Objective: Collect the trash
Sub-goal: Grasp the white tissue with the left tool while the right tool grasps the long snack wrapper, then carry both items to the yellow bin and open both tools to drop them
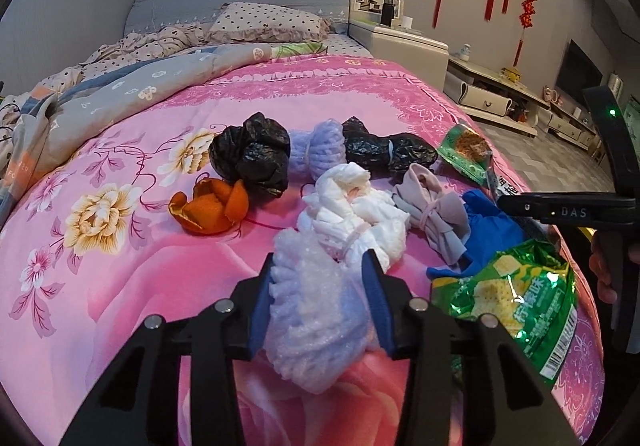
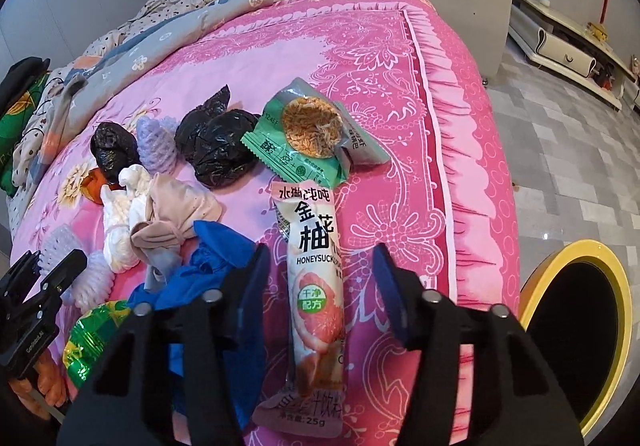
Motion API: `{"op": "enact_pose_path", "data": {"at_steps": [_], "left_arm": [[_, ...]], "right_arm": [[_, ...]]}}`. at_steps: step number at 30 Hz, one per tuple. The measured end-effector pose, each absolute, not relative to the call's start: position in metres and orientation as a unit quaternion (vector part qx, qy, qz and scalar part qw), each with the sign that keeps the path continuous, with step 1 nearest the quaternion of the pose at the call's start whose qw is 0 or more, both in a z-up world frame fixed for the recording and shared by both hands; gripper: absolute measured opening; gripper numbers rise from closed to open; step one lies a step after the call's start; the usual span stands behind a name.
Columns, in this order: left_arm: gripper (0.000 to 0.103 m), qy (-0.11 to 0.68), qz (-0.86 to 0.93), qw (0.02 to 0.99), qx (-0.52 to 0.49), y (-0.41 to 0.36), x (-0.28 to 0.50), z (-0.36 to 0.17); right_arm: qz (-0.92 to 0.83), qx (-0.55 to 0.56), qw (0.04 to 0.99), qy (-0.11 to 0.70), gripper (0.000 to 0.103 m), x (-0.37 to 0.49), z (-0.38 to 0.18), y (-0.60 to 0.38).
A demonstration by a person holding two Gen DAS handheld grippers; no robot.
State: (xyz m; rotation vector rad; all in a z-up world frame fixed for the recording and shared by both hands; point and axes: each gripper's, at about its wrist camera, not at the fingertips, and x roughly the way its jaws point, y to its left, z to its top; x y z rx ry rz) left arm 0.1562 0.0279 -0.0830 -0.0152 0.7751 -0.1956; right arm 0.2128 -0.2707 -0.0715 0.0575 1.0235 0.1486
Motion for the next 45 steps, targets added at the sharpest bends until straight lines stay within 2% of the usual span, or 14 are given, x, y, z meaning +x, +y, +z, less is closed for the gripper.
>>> {"op": "enact_pose_path", "data": {"at_steps": [2,5,7,20,28,37,45], "left_arm": [[0.029,0.373,-0.099,0.922,0.003,0.024,0.153,-0.082],[0.025,0.369,-0.098,0.924,0.013,0.021,0.149,-0.080],[0.023,0.369,-0.096,0.924,0.014,0.021,0.147,-0.079],[0.022,0.352,-0.107,0.929,-0.028,0.035,0.137,-0.065],[0.022,0.342,-0.102,0.933,-0.055,0.041,0.127,-0.054],[0.022,0.353,-0.119,0.925,-0.072,0.022,0.113,-0.031],[0.022,0.340,-0.137,0.930,-0.036,-0.015,0.109,0.012]], "right_arm": [[0.068,0.027,0.866,0.495,0.043,0.214,-0.075,-0.271],[0.062,0.023,0.867,0.494,0.031,0.215,-0.076,-0.273],[0.063,0.028,0.866,0.495,0.027,0.215,-0.077,-0.275],[0.075,0.059,0.887,0.453,0.027,0.203,-0.055,-0.286],[0.103,0.096,0.875,0.464,0.027,0.199,-0.052,-0.286],[0.121,0.129,0.867,0.467,0.027,0.182,-0.028,-0.291],[0.117,0.140,0.866,0.466,0.027,0.160,0.003,-0.322]]}}
